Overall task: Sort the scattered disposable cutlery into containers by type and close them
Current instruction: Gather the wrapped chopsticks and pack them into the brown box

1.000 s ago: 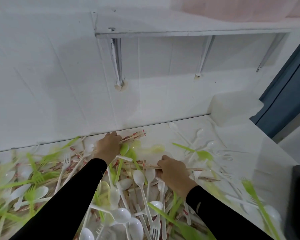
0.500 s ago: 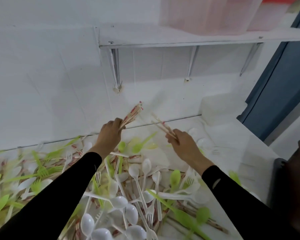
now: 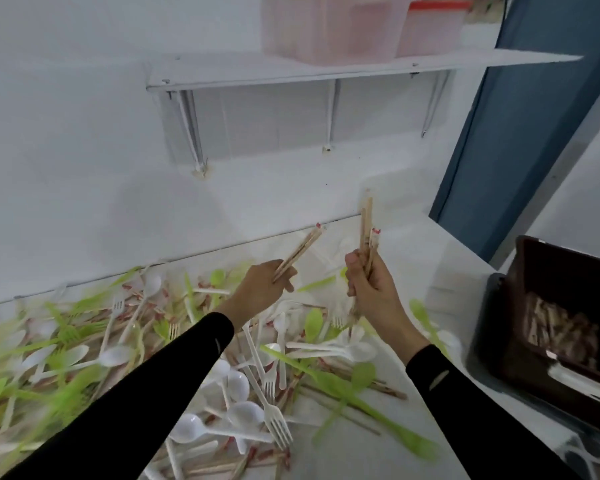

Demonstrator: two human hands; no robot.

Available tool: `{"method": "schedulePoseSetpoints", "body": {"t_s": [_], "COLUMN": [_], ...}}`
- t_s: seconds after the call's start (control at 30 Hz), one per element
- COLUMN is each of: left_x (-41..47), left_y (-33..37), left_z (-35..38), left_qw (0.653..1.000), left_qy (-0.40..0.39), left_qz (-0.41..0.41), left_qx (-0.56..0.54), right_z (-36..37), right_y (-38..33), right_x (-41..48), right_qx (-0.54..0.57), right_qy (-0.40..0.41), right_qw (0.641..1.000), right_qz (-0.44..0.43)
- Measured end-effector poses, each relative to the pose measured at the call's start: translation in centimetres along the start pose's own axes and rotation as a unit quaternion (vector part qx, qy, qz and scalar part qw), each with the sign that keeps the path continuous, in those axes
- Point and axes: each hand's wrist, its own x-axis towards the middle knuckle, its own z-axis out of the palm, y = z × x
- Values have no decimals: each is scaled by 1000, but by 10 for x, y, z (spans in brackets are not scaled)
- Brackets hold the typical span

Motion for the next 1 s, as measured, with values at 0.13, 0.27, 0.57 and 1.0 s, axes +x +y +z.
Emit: {"method": "schedulePoseSetpoints", "body": {"t_s": [0.13, 0.27, 0.57, 1.0], "left_x": [-4, -2, 8, 12], "left_y": [6, 7, 2, 7], "left_z": [34, 55, 69, 49], "left_qw": [994, 991, 962, 994], "left_qy": [-89, -101, -142, -75], "left_qz": [14, -17, -30, -42], "left_qx": [59, 90, 232, 73], "right_z": [-17, -36, -73, -69], "right_y": [17, 19, -14, 61], "right_x": [-14, -15, -10, -43], "right_qx": [-13, 34, -16, -590], "right_qy": [14, 49, 101, -298], "right_qw": [998, 995, 993, 750], "right_qz": [57, 81, 65, 36]}}
